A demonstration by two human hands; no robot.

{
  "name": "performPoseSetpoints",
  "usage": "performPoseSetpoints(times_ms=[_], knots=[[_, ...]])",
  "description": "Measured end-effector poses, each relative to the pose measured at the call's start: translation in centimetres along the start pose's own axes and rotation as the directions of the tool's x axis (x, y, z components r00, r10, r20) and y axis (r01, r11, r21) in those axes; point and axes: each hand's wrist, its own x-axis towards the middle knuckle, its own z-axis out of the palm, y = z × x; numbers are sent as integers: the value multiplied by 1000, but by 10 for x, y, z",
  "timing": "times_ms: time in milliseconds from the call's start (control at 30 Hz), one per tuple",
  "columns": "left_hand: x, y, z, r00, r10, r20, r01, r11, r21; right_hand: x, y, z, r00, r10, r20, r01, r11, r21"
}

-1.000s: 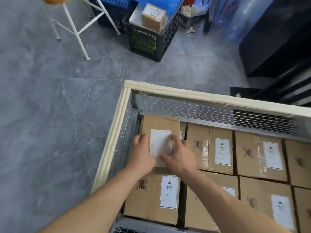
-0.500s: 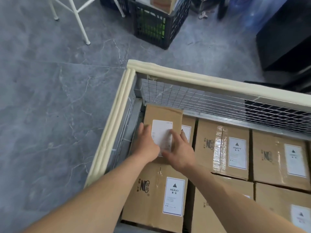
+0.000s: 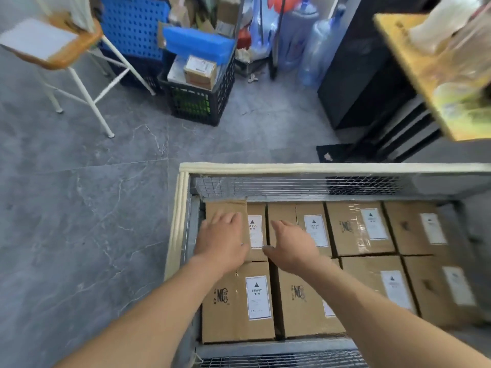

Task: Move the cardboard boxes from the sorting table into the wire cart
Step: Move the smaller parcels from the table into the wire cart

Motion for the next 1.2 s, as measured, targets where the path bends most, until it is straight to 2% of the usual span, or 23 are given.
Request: performPoseSetpoints(times_ms=[233, 367, 567, 833, 1200], knots=[[-54, 67, -111, 946, 301, -118, -280, 945, 167, -116, 9, -102, 960, 91, -265, -101, 995, -23], [-80, 120, -156, 865, 461, -197, -417, 880, 227, -181, 24, -150, 899, 154, -411, -172, 985, -7], [-121, 214, -192, 726, 635, -265, -590, 773, 235, -273, 66, -205, 791, 294, -537, -314, 948, 56], [-187, 348, -192, 543, 802, -247, -758, 595, 266, -407, 148, -224, 665, 475, -576, -488, 861, 146], [-289, 493, -154, 345, 917, -200, -883, 390, 261, -565, 240, -195, 486, 682, -546, -660, 696, 283]])
